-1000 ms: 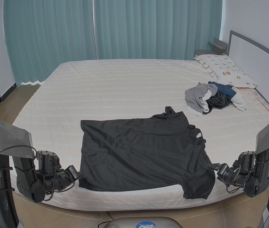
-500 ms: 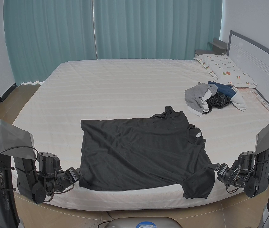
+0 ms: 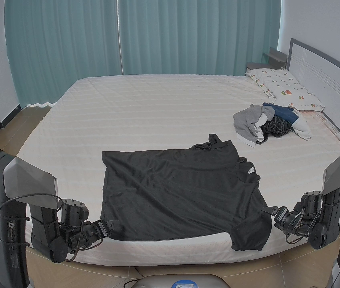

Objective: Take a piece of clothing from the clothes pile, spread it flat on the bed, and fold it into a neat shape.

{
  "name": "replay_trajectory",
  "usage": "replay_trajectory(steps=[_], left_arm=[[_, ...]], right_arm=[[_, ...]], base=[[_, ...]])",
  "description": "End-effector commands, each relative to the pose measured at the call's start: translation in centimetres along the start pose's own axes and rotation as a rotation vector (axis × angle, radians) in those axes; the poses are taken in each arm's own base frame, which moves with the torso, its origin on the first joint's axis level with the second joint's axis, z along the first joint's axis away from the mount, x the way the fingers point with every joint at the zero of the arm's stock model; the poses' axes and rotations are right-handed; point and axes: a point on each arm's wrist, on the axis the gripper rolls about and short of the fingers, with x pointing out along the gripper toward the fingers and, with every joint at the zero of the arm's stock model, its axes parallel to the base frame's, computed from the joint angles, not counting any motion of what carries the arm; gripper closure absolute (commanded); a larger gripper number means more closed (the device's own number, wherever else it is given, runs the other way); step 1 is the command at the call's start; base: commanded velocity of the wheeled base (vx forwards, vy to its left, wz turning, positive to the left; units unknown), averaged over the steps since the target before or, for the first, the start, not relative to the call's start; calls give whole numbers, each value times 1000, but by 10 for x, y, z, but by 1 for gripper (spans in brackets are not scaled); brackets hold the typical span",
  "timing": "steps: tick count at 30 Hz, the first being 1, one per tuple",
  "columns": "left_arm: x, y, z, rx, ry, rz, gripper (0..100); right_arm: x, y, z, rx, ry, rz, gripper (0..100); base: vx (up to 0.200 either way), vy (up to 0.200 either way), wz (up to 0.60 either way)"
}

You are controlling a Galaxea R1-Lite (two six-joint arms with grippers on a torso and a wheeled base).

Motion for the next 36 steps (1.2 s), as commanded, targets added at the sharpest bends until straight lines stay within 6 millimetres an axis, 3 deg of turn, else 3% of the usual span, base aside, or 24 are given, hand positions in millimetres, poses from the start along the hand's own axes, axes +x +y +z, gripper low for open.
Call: replay_trajectory(steps=[1,7,8,14,23,36], left_arm=[[6,1,-12,35,23,29,0],[15,-3,-20,70,10,63,0],[16,-4,-20,79,6,66,100],[19,-5,-18,86,-6,65,100],[9,4,-20,80,-3,125,100],[-3,8,-9,55,-42,148,100]], right_arm=[[0,0,0,-2,-5,6,0],[0,1,1,-2,-9,9,0],[0,2,2,-4,-11,12,0],[-1,3,2,-20,-16,10,0],[0,-1,-2,-79,-3,-11,0],[22,-3,-4,-194,-3,5,0]], base=[[0,0,0],[0,0,0],[0,0,0],[0,0,0],[0,0,0],[0,0,0]])
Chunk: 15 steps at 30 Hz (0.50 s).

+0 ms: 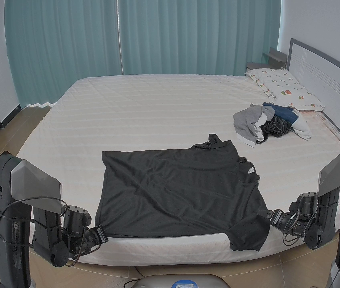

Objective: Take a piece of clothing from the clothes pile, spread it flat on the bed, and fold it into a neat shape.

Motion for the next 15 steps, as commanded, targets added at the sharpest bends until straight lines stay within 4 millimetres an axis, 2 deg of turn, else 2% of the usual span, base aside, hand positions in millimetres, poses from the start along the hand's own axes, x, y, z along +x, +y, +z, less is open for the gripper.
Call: replay_trajectory(steps=[1,8,9,15], left_arm=[[-3,0,5,-10,-17,-3,100],[-3,1,5,-11,-18,-2,100],[-3,0,5,-11,-18,-4,100],[-3,3,7,-17,-23,4,100]], right_arm=[[9,0,0,-9,-8,13,0],[16,-4,-9,-67,22,0,0],[16,-4,-9,-74,23,-2,100],[9,-9,-8,-79,13,-42,100]], base=[[0,0,0],[0,0,0],[0,0,0],[0,0,0]])
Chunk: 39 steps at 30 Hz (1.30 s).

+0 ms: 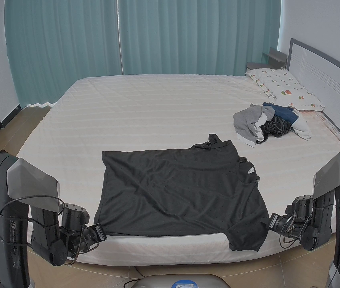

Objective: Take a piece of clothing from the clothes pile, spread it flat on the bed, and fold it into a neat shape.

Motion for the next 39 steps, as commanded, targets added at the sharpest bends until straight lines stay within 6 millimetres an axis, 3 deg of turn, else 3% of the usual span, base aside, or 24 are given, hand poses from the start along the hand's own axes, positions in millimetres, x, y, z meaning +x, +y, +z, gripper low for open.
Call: replay_trajectory(steps=[1,11,19,39], left_arm=[[0,2,1,-5,-4,6,100],[-14,12,8,59,-12,34,100],[-19,19,-2,145,39,78,100],[-17,23,-20,200,131,138,100]], right_arm=[[-4,-4,-1,7,3,-15,100],[-36,-15,-12,-73,94,-53,100],[-50,-17,-24,-140,174,-50,100],[-47,-20,-28,-162,196,-53,100]], base=[[0,0,0],[0,0,0],[0,0,0],[0,0,0]])
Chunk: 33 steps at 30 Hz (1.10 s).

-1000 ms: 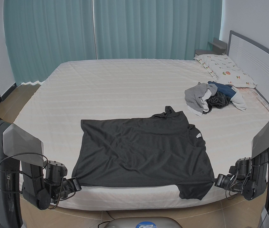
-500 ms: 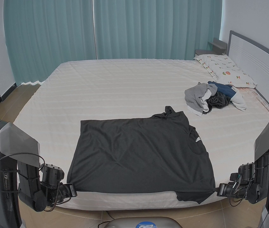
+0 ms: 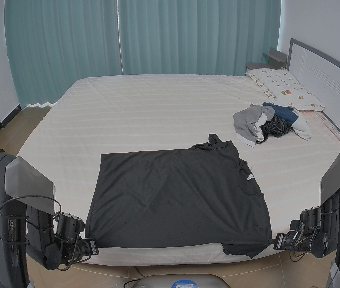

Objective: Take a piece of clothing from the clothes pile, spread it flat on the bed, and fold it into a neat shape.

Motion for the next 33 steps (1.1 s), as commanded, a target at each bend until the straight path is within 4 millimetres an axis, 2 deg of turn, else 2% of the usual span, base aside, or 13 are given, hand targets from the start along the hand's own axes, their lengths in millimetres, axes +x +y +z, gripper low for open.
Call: replay_trajectory(steps=[1,10,23,33], left_arm=[[1,-1,-2,8,12,1,100],[-1,-1,-10,33,64,14,100],[6,-3,-7,19,46,7,100],[-5,1,12,-30,-35,-14,100]], right_arm=[[1,-1,0,2,-6,1,100],[0,-1,0,0,-4,-1,100],[0,0,1,0,-12,3,100],[-13,-1,16,19,-73,73,100]], base=[[0,0,0],[0,0,0],[0,0,0],[0,0,0]])
